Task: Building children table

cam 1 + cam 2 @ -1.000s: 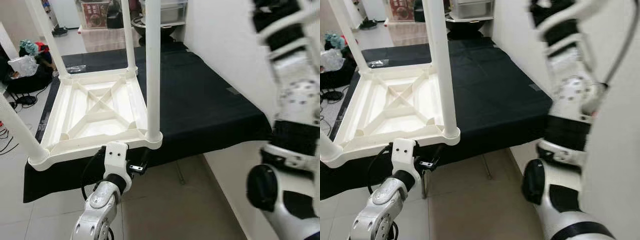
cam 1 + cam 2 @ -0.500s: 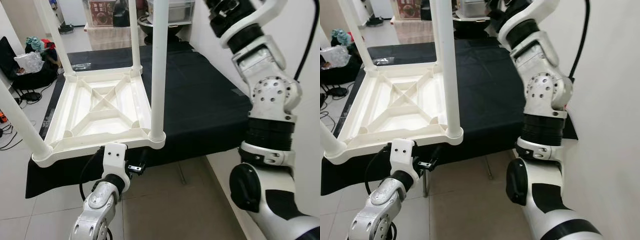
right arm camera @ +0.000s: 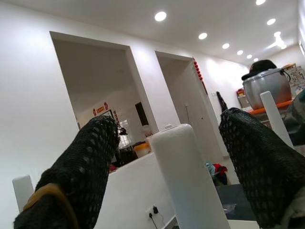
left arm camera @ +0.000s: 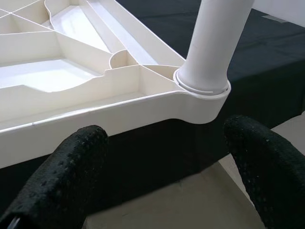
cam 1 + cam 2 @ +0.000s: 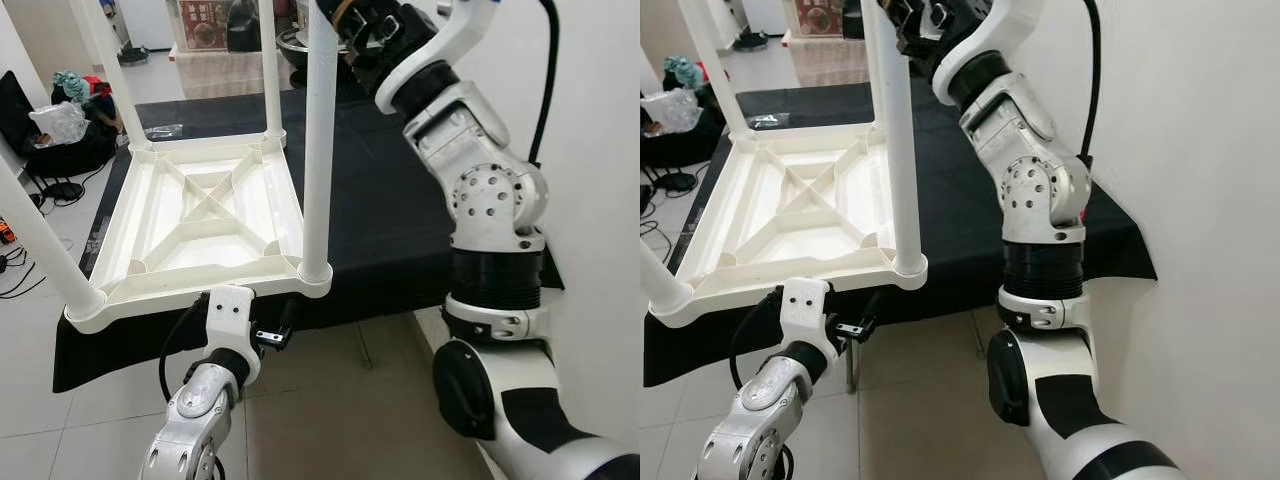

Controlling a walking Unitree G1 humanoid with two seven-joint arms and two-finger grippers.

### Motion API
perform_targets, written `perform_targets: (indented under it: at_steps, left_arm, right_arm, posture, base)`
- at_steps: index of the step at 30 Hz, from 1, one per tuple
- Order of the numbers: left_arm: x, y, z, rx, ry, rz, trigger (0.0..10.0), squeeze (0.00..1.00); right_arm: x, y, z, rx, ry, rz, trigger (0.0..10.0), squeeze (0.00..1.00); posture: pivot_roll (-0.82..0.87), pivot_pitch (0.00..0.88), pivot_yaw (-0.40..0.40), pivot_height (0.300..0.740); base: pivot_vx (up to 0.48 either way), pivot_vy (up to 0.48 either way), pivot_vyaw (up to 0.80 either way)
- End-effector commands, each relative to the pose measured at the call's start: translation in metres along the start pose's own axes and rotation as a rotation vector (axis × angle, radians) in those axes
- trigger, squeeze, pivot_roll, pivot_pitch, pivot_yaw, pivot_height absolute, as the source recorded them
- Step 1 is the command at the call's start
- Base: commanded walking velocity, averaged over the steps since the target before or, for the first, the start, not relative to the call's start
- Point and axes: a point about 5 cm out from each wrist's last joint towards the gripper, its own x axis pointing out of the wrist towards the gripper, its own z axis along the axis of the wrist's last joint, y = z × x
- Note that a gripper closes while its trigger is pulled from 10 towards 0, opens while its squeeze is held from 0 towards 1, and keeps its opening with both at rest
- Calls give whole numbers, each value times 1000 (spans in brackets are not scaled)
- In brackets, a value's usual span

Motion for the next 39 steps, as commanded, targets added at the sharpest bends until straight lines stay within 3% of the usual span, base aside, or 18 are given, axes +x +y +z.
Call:
perform_targets:
  at_steps: [1,12,14,15,20,21,22,23,24,25,36,39]
  left_arm:
    - [-2,2,-3,11,9,13,10000,0]
    - [-1,1,-2,9,-1,14,10000,0]
    - [-2,0,-1,9,-6,14,10000,0]
    - [-2,-1,0,9,-11,13,10000,0]
    - [-4,-2,3,14,-20,12,10000,0]
    - [-4,-3,3,14,-23,11,10000,0]
    - [-5,-4,4,14,-25,11,10000,0]
    - [-5,-4,4,14,-27,11,10000,0]
    - [-5,-5,4,15,-28,11,10000,0]
    - [-6,-6,5,16,-29,9,10000,0]
    - [-8,-9,6,16,-31,9,10000,0]
    - [-9,-11,8,14,-35,13,10000,0]
  right_arm:
    - [3,7,2,-7,-14,33,10000,0]
    - [7,9,-24,-241,107,-7,10000,0]
    - [8,4,-34,-288,147,-46,10000,0]
    - [10,-5,-38,-320,176,-124,10000,0]
    - [12,-19,-36,-383,185,-216,10000,0]
    - [13,-23,-35,-402,184,-239,6000,0]
    - [14,-25,-33,-414,184,-251,6000,0]
    - [15,-28,-31,-417,177,-271,2549,0]
    - [15,-30,-30,-420,173,-284,2549,0]
    - [16,-32,-29,-419,172,-290,0,0]
    - [25,-37,-25,-419,176,-295,0,0]
    - [33,-34,-29,-370,187,-296,0,0]
  posture:
    - [-11,0,-35,740]
    - [-10,0,-45,740]
    - [-7,0,-50,740]
    - [-6,0,-52,740]
    - [-4,0,-62,740]
    - [-5,0,-65,740]
    - [-5,0,-67,740]
    - [-6,0,-70,740]
    - [-6,0,-70,740]
    - [-4,6,-77,740]
    - [-7,29,-92,740]
    - [-7,56,-102,740]
  base:
    - [0,0,0]
    - [0,0,0]
    - [0,0,0]
    - [0,0,0]
    - [0,0,0]
    - [0,0,0]
    - [0,0,0]
    - [0,0,0]
    - [0,0,0]
    - [0,0,0]
    - [0,0,0]
    - [0,0,0]
